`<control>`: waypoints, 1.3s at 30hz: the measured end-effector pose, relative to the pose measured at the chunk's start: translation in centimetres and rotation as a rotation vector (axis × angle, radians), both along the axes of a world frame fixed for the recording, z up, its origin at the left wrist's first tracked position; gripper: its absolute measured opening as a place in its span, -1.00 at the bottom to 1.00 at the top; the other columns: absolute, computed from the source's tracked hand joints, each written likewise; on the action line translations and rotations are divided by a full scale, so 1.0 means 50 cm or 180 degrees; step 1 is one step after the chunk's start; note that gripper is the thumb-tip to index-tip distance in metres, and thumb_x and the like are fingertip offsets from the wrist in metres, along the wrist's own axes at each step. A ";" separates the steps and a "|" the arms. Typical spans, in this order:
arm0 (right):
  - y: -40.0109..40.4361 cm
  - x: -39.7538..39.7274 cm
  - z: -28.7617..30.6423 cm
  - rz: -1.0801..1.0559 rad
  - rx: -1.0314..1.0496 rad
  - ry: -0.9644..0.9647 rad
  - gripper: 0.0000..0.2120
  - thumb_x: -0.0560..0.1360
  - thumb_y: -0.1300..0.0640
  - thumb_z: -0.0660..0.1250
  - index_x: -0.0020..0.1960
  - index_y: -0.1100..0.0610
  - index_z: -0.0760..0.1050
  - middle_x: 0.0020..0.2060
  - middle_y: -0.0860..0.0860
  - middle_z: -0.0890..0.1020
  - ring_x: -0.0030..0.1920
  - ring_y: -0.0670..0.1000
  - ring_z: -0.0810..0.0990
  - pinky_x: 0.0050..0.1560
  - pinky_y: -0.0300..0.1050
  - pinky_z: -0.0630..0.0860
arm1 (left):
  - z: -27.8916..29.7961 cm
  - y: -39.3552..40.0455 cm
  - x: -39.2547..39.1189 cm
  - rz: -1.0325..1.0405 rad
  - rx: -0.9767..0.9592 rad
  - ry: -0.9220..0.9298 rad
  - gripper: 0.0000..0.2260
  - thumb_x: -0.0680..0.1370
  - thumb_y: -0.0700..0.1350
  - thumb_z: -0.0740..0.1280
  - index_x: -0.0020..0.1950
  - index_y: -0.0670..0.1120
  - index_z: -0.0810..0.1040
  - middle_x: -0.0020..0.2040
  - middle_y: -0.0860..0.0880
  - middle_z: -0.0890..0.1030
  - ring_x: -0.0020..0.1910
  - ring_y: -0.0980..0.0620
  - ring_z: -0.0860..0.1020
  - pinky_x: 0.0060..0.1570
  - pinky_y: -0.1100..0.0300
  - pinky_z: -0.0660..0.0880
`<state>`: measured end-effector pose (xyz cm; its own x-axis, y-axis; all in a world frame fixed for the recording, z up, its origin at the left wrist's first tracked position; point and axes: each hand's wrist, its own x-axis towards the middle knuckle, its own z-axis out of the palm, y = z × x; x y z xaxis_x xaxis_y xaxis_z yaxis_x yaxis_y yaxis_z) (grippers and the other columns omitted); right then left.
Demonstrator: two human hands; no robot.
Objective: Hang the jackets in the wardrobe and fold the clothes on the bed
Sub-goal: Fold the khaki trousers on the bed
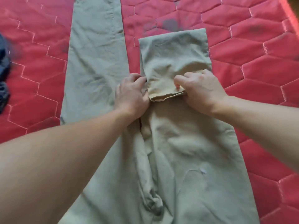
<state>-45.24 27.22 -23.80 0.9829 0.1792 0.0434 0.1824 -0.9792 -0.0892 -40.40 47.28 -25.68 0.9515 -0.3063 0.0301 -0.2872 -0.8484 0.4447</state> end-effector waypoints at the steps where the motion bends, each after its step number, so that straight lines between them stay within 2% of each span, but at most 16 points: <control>1: 0.006 -0.024 0.003 0.0053 0.0032 0.0030 -0.75 0.41 0.27 0.25 0.06 0.09 0.48 -0.09 0.10 0.59 -0.07 0.24 0.55 -0.01 0.06 0.38 | 0.012 0.007 -0.024 -0.0046 -0.0056 0.0137 -0.76 0.49 -0.07 0.33 0.14 -0.03 0.60 0.25 0.01 0.51 0.24 -0.07 0.43 0.24 0.03 0.33; 5: 0.024 -0.110 0.013 0.0117 0.0075 0.0152 -0.76 0.44 0.22 0.26 0.09 0.07 0.50 -0.06 0.09 0.57 -0.08 0.24 0.55 -0.10 0.06 0.48 | 0.068 0.033 -0.094 -0.0331 0.0307 0.0953 -0.64 0.26 0.14 0.37 -0.01 0.04 0.52 0.14 0.05 0.50 0.16 0.01 0.46 0.20 0.05 0.36; 8: 0.033 -0.153 0.024 0.0199 0.0037 0.0278 -0.77 0.49 0.17 0.20 0.12 0.04 0.47 -0.04 0.08 0.55 -0.06 0.21 0.54 -0.09 0.08 0.50 | 0.101 0.039 -0.135 -0.0043 -0.0687 0.2085 -0.55 0.28 0.19 0.52 -0.02 -0.09 0.59 -0.13 0.04 0.58 -0.15 0.08 0.55 -0.12 0.19 0.48; 10: 0.043 -0.185 0.028 0.0301 0.0033 0.0293 -0.75 0.49 0.12 0.12 0.12 0.04 0.45 -0.05 0.07 0.54 -0.05 0.19 0.54 -0.11 0.03 0.48 | 0.106 0.041 -0.160 0.0279 -0.1072 0.2144 -0.69 0.39 0.07 0.52 -0.09 -0.14 0.59 -0.28 0.03 0.57 -0.36 0.13 0.51 -0.34 0.28 0.43; 13: 0.054 -0.236 0.034 0.0365 0.0099 0.0370 -0.64 0.44 0.07 0.01 0.16 0.05 0.43 -0.09 0.07 0.50 -0.07 0.19 0.54 -0.19 -0.03 0.35 | 0.107 0.043 -0.202 0.0660 -0.1248 0.2319 -0.89 0.47 -0.15 0.47 -0.16 -0.11 0.55 -0.33 -0.02 0.54 -0.40 0.06 0.46 -0.38 0.27 0.40; 16: 0.059 -0.287 0.039 0.0443 0.0096 0.0525 -0.68 0.43 0.14 0.08 0.16 0.03 0.39 -0.10 0.04 0.49 -0.08 0.19 0.54 -0.21 -0.03 0.35 | 0.105 0.060 -0.249 0.0796 -0.1322 0.2684 -0.83 0.45 -0.16 0.50 -0.09 -0.07 0.53 -0.33 0.01 0.54 -0.52 0.15 0.44 -0.52 0.37 0.37; 19: 0.063 -0.334 0.043 0.0558 -0.0004 0.0675 -0.74 0.46 0.12 0.12 0.14 -0.01 0.35 -0.07 -0.02 0.54 -0.06 0.16 0.59 -0.25 -0.09 0.30 | 0.100 0.074 -0.292 0.0578 -0.1176 0.2815 -0.79 0.42 -0.18 0.53 -0.06 -0.07 0.53 -0.25 -0.05 0.59 -0.52 0.14 0.44 -0.55 0.37 0.35; 22: 0.067 -0.365 0.048 0.0696 -0.0173 0.0953 -0.72 0.42 0.10 0.21 0.11 -0.03 0.30 -0.03 -0.05 0.59 -0.03 0.15 0.61 -0.28 -0.10 0.28 | 0.093 0.072 -0.317 0.0347 -0.0807 0.2502 -0.75 0.39 -0.16 0.53 -0.15 -0.02 0.46 -0.27 -0.02 0.58 -0.47 0.13 0.47 -0.51 0.34 0.37; 25: 0.074 -0.371 0.055 0.0779 -0.0389 0.1284 -0.73 0.39 0.05 0.22 0.09 -0.05 0.32 -0.02 -0.04 0.61 -0.02 0.15 0.61 -0.26 -0.12 0.28 | 0.089 0.065 -0.335 0.0169 -0.0329 0.2112 -0.66 0.36 -0.12 0.53 -0.05 -0.01 0.39 -0.17 -0.02 0.57 -0.29 0.07 0.54 -0.43 0.35 0.41; 28: 0.083 -0.356 0.066 0.0652 -0.0023 0.1848 -0.72 0.39 -0.21 0.22 -0.02 -0.07 0.34 -0.15 -0.03 0.59 -0.09 0.14 0.59 -0.22 -0.09 0.37 | 0.086 0.058 -0.348 0.0148 -0.0095 0.1730 -0.56 0.34 -0.09 0.50 0.03 0.00 0.28 -0.07 -0.08 0.57 -0.09 -0.12 0.57 -0.15 0.09 0.52; 30: 0.093 -0.334 0.070 0.0377 0.0537 0.1433 -0.65 0.39 -0.32 0.17 -0.06 -0.05 0.39 -0.17 -0.04 0.55 -0.12 0.12 0.57 -0.19 -0.07 0.43 | 0.085 0.059 -0.349 -0.0087 0.0143 0.1279 -0.54 0.34 -0.01 0.48 0.05 0.06 0.25 -0.02 -0.02 0.51 -0.03 -0.14 0.55 -0.07 0.04 0.50; 32: 0.108 -0.300 0.062 0.0112 0.0489 0.0679 -0.66 0.45 -0.21 0.20 0.08 -0.01 0.45 0.01 0.02 0.53 0.01 0.14 0.55 -0.05 0.01 0.49 | 0.082 0.065 -0.340 -0.0441 0.0420 0.0929 -0.56 0.34 0.09 0.45 0.10 0.13 0.29 0.03 0.00 0.43 0.03 -0.13 0.52 -0.08 0.10 0.43; 33: 0.119 -0.282 0.056 -0.0041 0.0324 0.0579 -0.64 0.47 -0.15 0.20 0.20 -0.01 0.42 0.15 0.05 0.48 0.13 0.15 0.50 0.05 0.06 0.48 | 0.079 0.070 -0.333 -0.0578 0.0553 0.0805 -0.57 0.35 0.14 0.42 0.13 0.16 0.33 0.04 0.01 0.41 0.06 -0.11 0.50 -0.06 0.10 0.39; 35: 0.143 -0.247 0.037 -0.0289 0.0057 0.0869 -0.59 0.50 -0.12 0.16 0.32 -0.06 0.31 0.32 0.04 0.37 0.29 0.14 0.38 0.16 0.11 0.42 | 0.070 0.085 -0.316 -0.0724 0.0740 0.0585 -0.60 0.38 0.25 0.36 0.17 0.22 0.41 0.09 0.01 0.39 0.14 -0.07 0.43 0.06 0.06 0.33; 37: 0.161 -0.213 0.019 -0.0466 -0.0001 0.0898 -0.62 0.50 -0.14 0.11 0.27 -0.05 0.32 0.27 0.05 0.39 0.26 0.14 0.37 0.12 0.11 0.36 | 0.059 0.104 -0.297 -0.0928 0.0926 0.0349 -0.59 0.41 0.32 0.27 0.22 0.25 0.43 0.24 0.03 0.36 0.27 -0.07 0.32 0.20 0.00 0.23; 39: 0.169 -0.175 0.010 -0.0627 0.0023 0.0666 -0.62 0.51 -0.13 0.10 0.28 -0.04 0.32 0.27 0.06 0.39 0.26 0.14 0.36 0.11 0.11 0.35 | 0.046 0.118 -0.280 -0.1323 0.1079 0.0064 -0.56 0.42 0.34 0.24 0.26 0.26 0.41 0.46 0.04 0.24 0.45 -0.10 0.15 0.35 -0.08 0.09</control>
